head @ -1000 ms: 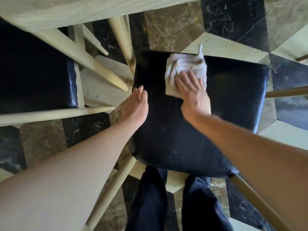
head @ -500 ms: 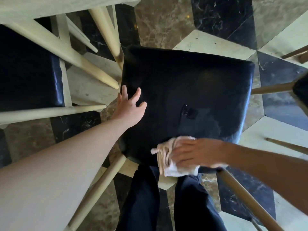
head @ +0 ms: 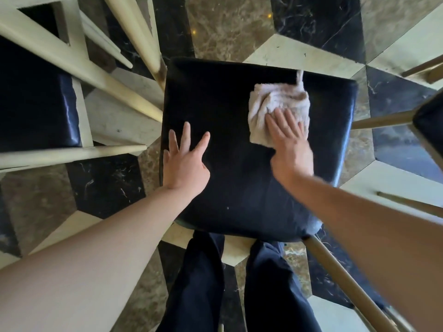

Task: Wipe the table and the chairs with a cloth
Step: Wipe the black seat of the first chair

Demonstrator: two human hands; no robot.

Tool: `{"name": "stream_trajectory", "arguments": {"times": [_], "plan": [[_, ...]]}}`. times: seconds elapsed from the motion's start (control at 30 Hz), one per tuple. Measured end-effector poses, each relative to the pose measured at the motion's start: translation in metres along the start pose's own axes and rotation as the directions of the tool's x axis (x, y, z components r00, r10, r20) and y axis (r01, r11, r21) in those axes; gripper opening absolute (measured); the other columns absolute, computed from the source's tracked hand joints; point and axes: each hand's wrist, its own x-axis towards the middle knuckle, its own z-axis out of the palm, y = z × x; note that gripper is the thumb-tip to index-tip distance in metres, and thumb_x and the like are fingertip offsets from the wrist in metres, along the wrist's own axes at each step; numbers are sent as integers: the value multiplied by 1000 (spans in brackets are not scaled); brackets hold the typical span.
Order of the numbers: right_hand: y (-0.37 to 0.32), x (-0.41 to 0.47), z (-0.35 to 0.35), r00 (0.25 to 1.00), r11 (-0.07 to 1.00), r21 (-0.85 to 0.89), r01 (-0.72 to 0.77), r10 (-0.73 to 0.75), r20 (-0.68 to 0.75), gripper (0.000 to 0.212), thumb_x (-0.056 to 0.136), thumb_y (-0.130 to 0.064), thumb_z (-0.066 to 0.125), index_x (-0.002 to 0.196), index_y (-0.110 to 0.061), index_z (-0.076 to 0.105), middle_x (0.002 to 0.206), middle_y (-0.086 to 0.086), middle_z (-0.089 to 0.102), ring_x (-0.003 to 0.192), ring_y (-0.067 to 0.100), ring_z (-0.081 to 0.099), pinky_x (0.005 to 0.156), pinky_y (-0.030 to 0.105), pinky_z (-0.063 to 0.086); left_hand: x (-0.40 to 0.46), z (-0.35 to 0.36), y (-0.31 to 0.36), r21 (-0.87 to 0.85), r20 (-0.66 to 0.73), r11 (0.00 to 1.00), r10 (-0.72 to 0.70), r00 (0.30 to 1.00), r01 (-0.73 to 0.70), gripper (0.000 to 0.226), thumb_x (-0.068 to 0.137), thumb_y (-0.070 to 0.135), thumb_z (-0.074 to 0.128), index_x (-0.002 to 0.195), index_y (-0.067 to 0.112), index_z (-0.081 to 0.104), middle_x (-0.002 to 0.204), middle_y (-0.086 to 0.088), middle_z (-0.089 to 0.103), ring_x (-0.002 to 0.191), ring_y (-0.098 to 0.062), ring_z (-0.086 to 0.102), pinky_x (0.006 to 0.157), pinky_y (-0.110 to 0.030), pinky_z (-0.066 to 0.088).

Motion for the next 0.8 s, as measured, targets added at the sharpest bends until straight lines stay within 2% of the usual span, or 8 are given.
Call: {"name": "stream_trajectory", "arguments": {"times": [0.13, 0.23, 0.33, 0.43, 0.5, 0.6, 0.7, 0.8], "plan": [[-52, -69, 48, 978, 969, 139, -204, 208, -17, 93, 73, 19, 49, 157, -16, 31, 167, 2, 19, 155, 24, 1, 126, 46, 4, -1, 3, 9, -58, 69, 998, -35, 997, 39, 84, 92, 7, 52, 160, 40, 16, 170, -2, -13, 155, -37, -11, 121, -58, 23], [-55, -126, 67, 964, 977, 42, 209, -213, 159, 71, 82, 2, 49, 151, -14, 44, 161, 4, 35, 151, 31, 18, 119, 55, 28, 1, 2, 7, -36, 103, 998, -51, 993, 55, 83, 93, 10, 49, 160, 42, 12, 170, 0, -17, 155, -36, -13, 121, -57, 25], [3, -141, 45, 533, 551, -151, 821, -642, 551, 72, 81, -27, 63, 151, -26, 44, 161, -4, 37, 150, 26, 29, 116, 47, 36, 1, 2, 3, -15, 130, 999, -40, 991, 42, 88, 91, 7, 47, 159, 46, 6, 169, 2, -19, 155, -34, -14, 116, -54, 36], [55, -99, 9, 207, 171, -123, 978, -679, 704, 65, 86, -26, 60, 149, -32, 46, 162, -11, 34, 151, 19, 26, 122, 43, 24, 2, 4, -1, -8, 128, 999, -29, 991, 31, 93, 88, 4, 47, 159, 47, 4, 169, 2, -21, 155, -34, -14, 110, -51, 43], [78, -66, -10, 125, 55, -127, 990, -739, 662, 68, 80, -13, 67, 145, -28, 53, 158, -8, 41, 148, 20, 33, 122, 44, 23, 4, 5, 0, -4, 128, 999, -33, 991, 33, 92, 89, 6, 48, 159, 46, 4, 169, 1, -21, 155, -35, -14, 114, -53, 38], [102, -16, -47, 269, 176, -210, 962, -755, 598, 89, 62, 11, 77, 143, -17, 55, 154, 1, 47, 144, 25, 40, 117, 47, 36, 2, 9, 4, 40, 106, 999, -36, 994, 32, 89, 92, 13, 50, 160, 42, 1, 168, -4, -21, 154, -39, -13, 119, -56, 29], [130, 25, -81, 453, 324, -327, 888, -744, 491, 86, 67, 22, 49, 149, -6, 45, 157, 11, 40, 147, 33, 33, 119, 50, 28, -3, 16, 7, 80, 78, 997, -21, 997, 14, 90, 94, 16, 50, 160, 40, -5, 167, -8, -24, 153, -43, -15, 120, -61, 23], [128, 20, -78, 723, 665, -285, 690, -612, 321, 89, 65, 28, 51, 147, -7, 48, 156, 12, 41, 147, 39, 31, 115, 61, 32, -13, 24, 20, 84, 95, 995, 52, 994, -60, 83, 99, 27, 48, 159, 43, -8, 166, -5, -29, 152, -43, -19, 118, -69, 18]]}}
